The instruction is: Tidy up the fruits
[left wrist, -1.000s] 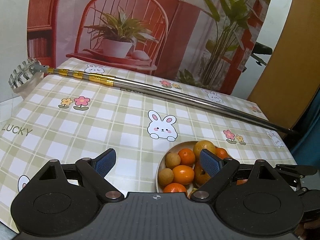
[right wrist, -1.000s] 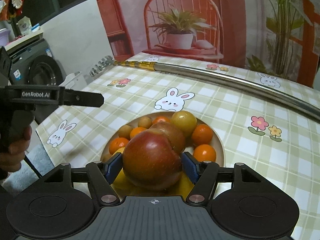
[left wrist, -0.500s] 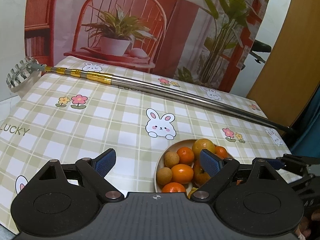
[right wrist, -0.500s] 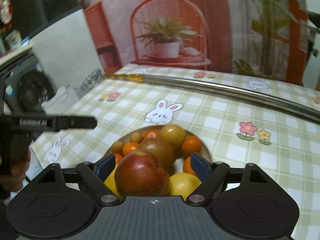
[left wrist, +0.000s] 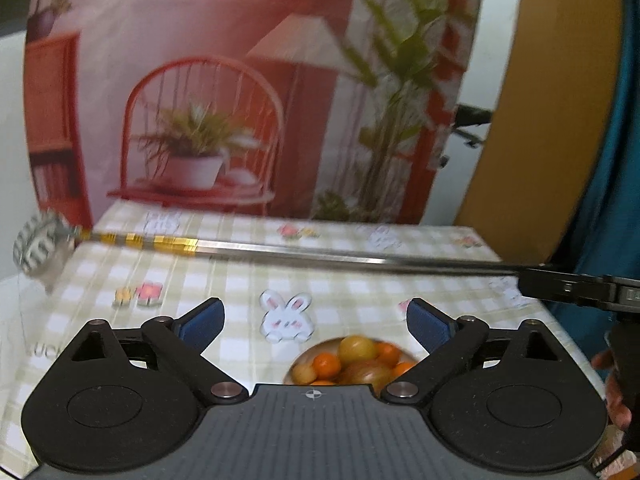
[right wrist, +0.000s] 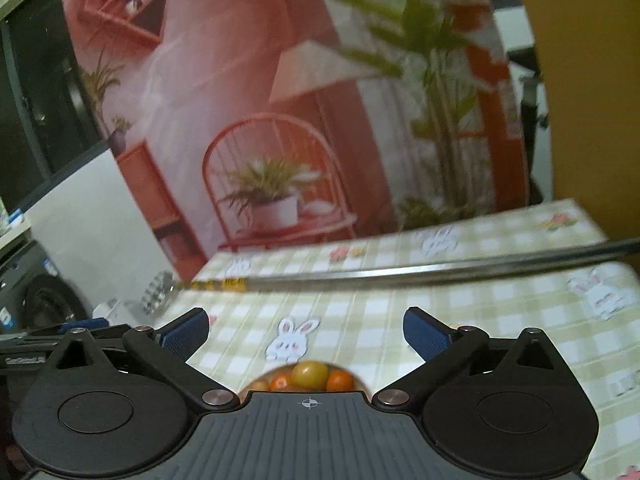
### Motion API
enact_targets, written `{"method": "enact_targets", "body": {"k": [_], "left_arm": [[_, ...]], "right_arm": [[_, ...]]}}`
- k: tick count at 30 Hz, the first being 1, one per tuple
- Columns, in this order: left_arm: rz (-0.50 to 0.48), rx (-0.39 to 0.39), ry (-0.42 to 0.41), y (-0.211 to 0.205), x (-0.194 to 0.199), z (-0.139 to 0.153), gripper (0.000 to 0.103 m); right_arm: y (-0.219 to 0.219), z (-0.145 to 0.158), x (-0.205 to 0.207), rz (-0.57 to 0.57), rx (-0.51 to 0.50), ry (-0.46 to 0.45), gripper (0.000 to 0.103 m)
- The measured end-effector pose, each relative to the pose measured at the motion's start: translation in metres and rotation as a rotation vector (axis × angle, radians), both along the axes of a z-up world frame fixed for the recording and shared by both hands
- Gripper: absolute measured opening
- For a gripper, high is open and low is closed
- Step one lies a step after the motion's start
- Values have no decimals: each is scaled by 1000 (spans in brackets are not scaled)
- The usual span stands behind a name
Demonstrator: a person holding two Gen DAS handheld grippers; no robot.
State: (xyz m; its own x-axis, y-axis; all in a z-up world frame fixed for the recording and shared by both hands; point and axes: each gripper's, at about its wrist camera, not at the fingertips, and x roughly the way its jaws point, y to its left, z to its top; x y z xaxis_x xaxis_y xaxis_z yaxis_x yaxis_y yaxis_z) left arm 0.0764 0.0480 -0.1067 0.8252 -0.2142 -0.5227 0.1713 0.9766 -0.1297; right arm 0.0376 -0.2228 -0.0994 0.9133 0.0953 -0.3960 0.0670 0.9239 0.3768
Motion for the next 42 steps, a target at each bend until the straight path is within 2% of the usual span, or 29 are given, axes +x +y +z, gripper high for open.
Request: {"method": "enact_targets", "body": {"k": [7,15,20,29,42], "left_arm": [[-35,74,-102,-26,-38,49,100],[-14,180,-240,-49,-85,92,103],[-20,183,-294,-58,-108,111,103],[-18,130,-311,-56,-115,112,103],[-22,168,-308,-59,-119,109,103]], "right_arm": [[7,45,-44,-53,-66,-79,103],[22,83,-87,-69,-125,-153,103],[30,97,-107,-76,-157,-180,103],[38,103,-120,-86,-185,-189,103],[39,102,-116,-105,-185,-170,103]]}}
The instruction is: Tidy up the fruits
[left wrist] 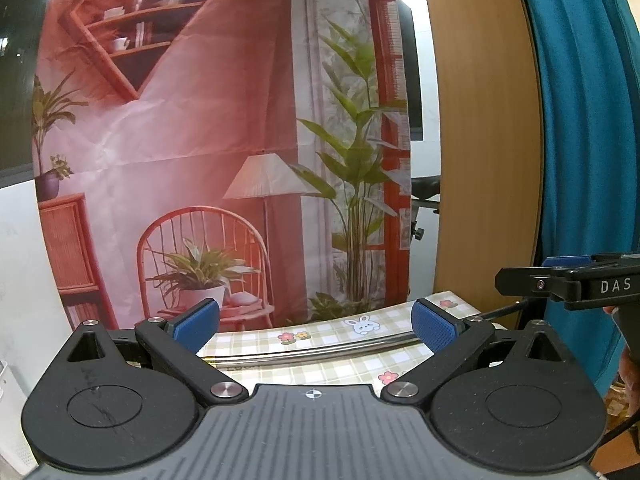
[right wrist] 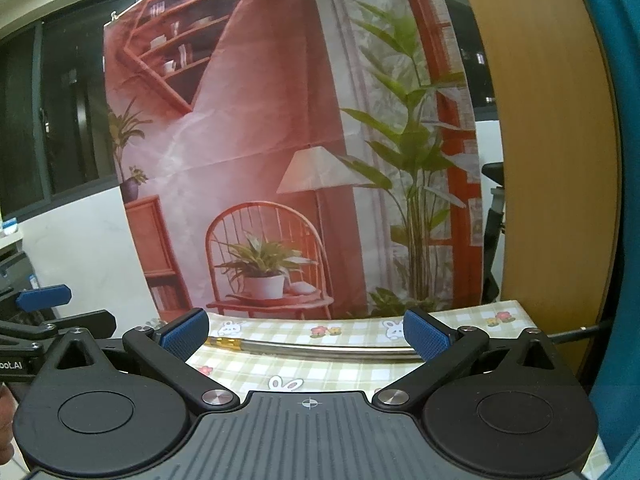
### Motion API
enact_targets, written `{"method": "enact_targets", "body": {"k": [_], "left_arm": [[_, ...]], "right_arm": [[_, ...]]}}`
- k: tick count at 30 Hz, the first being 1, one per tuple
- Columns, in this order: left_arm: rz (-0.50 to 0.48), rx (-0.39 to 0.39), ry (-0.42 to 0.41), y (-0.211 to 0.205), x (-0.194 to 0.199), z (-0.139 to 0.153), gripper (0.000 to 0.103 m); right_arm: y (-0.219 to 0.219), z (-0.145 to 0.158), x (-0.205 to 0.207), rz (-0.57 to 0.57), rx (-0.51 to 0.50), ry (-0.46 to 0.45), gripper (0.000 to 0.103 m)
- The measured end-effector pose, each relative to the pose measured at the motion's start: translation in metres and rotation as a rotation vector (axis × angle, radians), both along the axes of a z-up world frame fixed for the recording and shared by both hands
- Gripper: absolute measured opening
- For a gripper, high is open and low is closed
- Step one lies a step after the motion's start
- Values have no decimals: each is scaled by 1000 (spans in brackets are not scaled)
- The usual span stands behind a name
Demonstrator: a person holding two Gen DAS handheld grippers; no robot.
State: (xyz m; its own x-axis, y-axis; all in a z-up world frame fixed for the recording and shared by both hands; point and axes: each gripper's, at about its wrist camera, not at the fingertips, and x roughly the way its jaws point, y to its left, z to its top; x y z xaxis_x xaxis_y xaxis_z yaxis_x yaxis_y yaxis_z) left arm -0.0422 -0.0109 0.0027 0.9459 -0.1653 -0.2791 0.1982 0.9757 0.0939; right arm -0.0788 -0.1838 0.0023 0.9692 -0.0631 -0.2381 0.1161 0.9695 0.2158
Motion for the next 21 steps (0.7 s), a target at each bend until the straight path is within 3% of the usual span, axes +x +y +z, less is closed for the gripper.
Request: {"method": "enact_targets", "body": {"k": [21], "left_arm": [[-18,-18,28,6,2,-2,103]], "right_arm": [[0,-2,0,-3,-9,6,103]]}}
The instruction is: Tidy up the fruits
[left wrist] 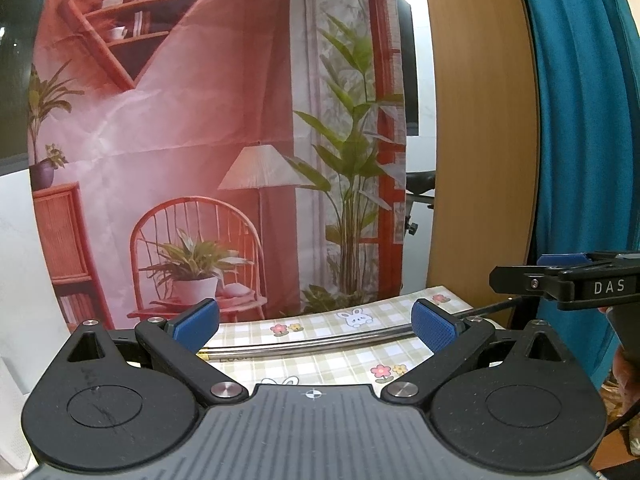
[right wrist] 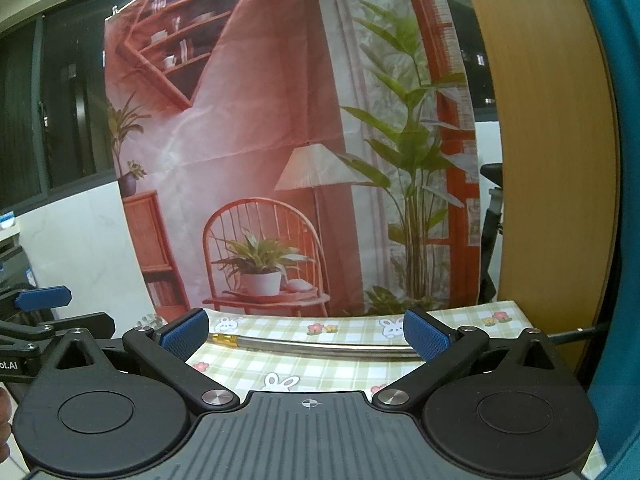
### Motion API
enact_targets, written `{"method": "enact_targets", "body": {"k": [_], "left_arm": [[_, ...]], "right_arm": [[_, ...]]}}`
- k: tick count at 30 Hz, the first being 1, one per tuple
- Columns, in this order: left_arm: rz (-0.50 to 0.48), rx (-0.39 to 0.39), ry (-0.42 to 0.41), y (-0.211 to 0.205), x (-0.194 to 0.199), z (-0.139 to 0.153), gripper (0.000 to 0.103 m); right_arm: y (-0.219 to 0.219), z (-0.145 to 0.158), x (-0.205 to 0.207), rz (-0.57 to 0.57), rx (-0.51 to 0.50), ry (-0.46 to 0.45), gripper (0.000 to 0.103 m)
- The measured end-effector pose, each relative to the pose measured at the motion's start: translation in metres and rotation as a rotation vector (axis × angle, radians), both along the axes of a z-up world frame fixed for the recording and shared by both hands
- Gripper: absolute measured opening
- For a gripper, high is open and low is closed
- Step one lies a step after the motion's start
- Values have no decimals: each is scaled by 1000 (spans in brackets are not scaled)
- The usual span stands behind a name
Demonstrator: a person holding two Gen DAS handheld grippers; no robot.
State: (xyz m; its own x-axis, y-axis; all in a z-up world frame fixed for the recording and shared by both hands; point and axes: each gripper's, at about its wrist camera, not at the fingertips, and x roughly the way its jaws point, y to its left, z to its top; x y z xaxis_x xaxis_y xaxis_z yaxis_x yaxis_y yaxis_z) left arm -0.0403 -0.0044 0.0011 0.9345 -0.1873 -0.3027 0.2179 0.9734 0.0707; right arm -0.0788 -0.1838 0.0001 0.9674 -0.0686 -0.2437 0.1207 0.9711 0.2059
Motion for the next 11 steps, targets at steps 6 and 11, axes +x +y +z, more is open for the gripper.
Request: {"method": "enact_targets", "body": {"k": [6,11], "left_arm": [[-11,-9,7,2,1,-1,103],[-12,-14,12,2,1,-2,103]], "right_arm": [[-1,-1,0,0,1,4,103],[-2,-3,2,1,1,12,103]]}}
